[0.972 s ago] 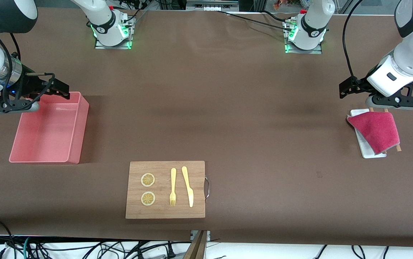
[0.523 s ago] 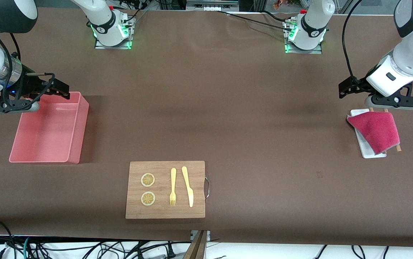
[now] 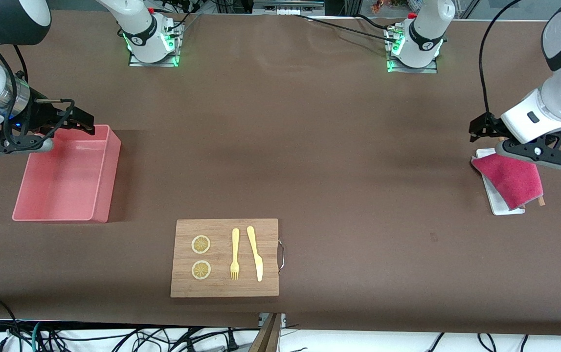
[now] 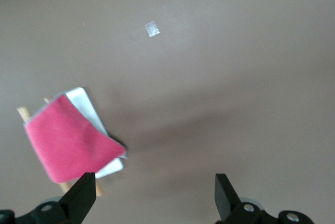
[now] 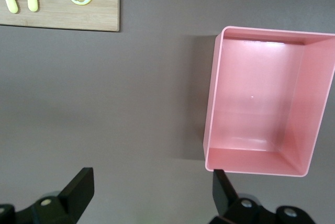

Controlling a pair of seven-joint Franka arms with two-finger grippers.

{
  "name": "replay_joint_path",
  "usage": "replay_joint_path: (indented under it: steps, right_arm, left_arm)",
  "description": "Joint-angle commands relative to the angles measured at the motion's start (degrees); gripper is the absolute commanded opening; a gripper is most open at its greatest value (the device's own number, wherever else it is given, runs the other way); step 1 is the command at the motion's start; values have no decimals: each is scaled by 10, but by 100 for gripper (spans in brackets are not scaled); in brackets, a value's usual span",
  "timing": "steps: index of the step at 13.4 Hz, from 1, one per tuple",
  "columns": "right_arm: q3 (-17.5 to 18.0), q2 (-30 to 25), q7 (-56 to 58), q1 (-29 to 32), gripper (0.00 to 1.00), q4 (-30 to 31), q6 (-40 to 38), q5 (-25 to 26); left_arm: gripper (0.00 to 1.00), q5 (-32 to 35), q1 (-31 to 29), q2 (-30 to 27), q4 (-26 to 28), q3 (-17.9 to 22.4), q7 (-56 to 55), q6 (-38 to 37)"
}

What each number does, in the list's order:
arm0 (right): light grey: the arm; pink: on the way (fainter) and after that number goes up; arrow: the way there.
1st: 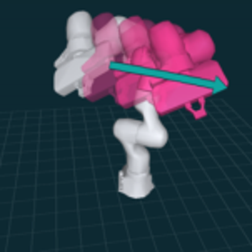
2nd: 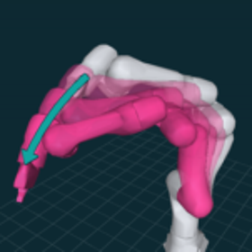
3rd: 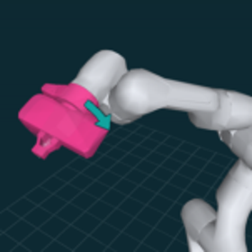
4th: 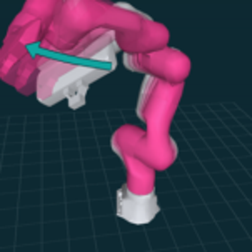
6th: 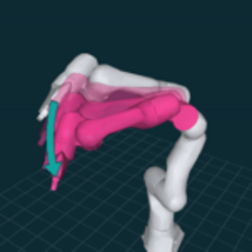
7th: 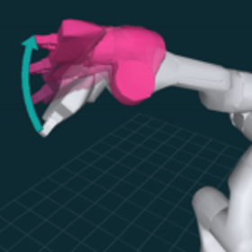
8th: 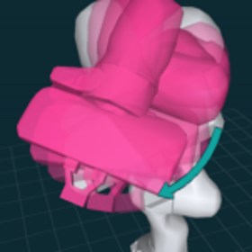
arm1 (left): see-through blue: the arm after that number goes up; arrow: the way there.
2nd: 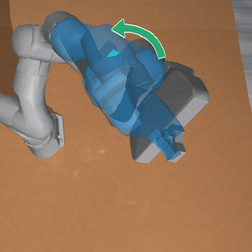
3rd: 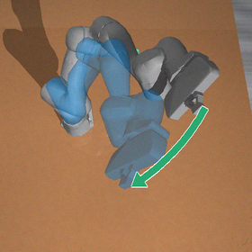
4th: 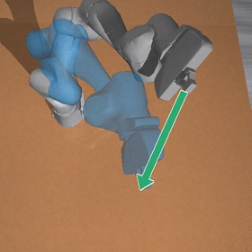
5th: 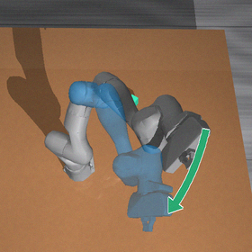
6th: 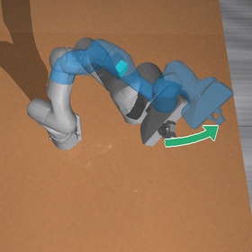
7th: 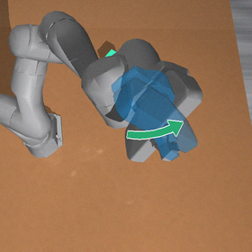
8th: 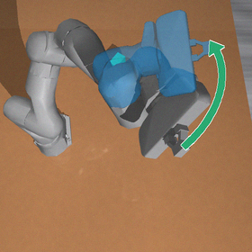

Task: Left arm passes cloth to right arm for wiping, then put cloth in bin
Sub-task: 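Lower the left gripper onto the pink cloth on the white tray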

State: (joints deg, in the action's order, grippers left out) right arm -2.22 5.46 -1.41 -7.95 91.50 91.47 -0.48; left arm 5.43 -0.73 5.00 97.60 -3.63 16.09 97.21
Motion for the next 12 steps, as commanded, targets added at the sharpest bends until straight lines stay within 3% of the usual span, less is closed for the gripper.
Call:
replay_joint_path:
  steps: [1,5,8,12]
  right_arm:
    - [1,3,-6,-1,100,-12,-8,8]
    - [1,3,-6,-1,100,-12,-8,8]
    - [1,3,-6,-1,100,-12,-7,8]
    - [1,3,-6,-1,100,-12,-7,8]
  left_arm:
    - [100,25,-19,57,-64,0,123,-20]
    - [100,24,-71,163,-129,0,320,-14]
    - [100,23,-84,235,-150,0,346,50]
    - [100,21,-102,276,-152,0,348,129]
